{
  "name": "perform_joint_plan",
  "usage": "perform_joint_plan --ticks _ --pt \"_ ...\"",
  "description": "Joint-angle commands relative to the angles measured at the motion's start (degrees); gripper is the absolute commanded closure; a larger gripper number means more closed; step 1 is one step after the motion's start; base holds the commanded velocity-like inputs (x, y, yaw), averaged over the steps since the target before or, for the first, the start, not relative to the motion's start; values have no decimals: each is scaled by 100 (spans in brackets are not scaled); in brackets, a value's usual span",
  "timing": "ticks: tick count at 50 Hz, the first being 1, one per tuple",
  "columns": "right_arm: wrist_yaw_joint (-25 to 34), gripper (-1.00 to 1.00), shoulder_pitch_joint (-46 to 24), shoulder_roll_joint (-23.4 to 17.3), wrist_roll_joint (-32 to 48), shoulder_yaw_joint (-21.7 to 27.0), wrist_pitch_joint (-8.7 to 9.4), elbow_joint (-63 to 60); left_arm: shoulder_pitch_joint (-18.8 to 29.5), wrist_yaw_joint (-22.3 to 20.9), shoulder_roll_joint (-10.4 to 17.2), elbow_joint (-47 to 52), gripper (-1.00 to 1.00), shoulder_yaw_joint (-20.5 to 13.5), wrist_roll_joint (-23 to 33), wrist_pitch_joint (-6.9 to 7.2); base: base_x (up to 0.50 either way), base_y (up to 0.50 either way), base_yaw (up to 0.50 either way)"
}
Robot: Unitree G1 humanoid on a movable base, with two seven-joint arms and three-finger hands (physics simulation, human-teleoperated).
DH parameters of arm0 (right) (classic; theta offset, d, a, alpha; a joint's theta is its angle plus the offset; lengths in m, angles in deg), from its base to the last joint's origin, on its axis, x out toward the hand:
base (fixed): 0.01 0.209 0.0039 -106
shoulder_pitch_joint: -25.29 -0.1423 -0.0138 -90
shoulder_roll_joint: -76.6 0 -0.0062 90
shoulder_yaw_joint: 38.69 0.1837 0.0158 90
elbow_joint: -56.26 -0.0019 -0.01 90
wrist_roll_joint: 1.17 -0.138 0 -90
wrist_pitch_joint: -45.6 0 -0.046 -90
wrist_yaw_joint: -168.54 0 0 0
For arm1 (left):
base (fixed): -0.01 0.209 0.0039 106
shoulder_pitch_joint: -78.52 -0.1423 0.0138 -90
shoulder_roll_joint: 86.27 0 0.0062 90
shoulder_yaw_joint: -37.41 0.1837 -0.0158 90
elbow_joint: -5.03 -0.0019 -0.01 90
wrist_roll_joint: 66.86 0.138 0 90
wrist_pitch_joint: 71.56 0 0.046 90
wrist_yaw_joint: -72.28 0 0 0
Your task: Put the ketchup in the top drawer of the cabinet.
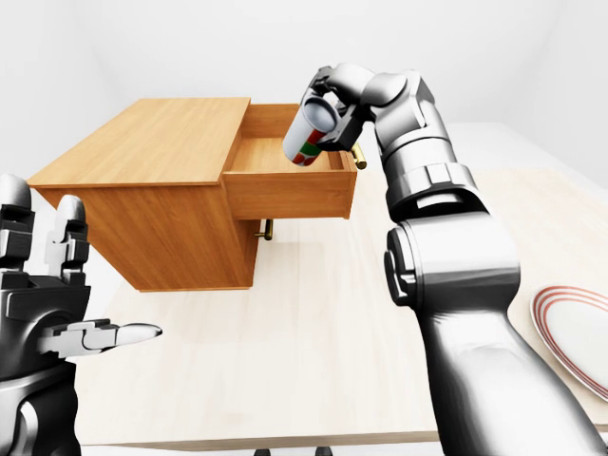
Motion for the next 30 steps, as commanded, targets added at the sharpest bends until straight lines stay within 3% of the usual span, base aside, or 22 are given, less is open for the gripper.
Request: perform_joint_plan --ticks 1,30 --pt "-92 100 130 70 53 113 0 -23 24 13 10 -21 -100 -1 -4 0 0 0 0" --pt "-60 100 264 147 92 62 0 -22 -25 -1 -11 34 -100 35 18 0 0 0 0"
